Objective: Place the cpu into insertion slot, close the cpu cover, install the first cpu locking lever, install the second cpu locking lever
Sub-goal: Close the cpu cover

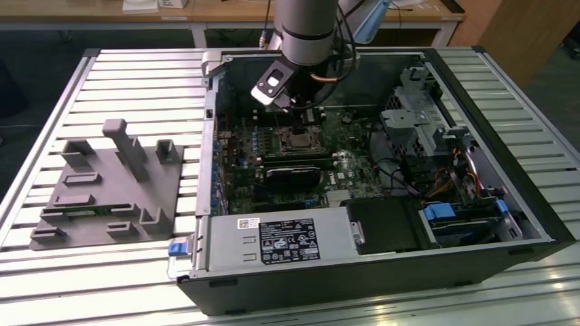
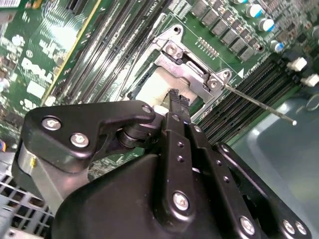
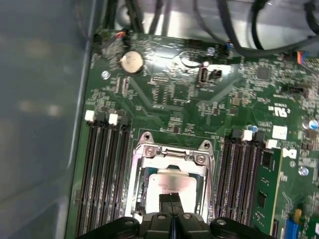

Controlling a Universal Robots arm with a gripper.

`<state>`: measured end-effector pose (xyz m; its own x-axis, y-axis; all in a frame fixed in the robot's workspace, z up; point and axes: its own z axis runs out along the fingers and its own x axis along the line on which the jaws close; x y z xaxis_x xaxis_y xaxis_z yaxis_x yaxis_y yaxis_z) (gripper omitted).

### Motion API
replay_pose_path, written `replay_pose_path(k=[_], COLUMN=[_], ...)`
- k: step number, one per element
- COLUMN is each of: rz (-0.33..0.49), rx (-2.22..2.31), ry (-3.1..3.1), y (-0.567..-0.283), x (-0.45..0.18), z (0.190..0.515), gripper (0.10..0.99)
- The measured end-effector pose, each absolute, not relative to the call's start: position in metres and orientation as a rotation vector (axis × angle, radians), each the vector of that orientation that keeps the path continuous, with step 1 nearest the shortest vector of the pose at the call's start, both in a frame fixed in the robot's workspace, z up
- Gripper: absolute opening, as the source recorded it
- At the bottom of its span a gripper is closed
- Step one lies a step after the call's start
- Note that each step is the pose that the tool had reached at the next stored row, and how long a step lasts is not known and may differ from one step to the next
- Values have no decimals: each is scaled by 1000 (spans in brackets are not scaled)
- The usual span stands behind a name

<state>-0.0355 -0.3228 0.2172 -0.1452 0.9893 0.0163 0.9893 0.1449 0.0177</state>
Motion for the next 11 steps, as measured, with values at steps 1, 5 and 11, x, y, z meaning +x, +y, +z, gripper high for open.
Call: replay_pose_path(k=[1,5,11], rz=[-37,-35,-31], rx=[-2034,-1951,-1825], ry=[-2393,-2462,-2558], y=[-323,-323,-323], x=[-36,-35,-35], z=[217,217,217], gripper=[106,106,106])
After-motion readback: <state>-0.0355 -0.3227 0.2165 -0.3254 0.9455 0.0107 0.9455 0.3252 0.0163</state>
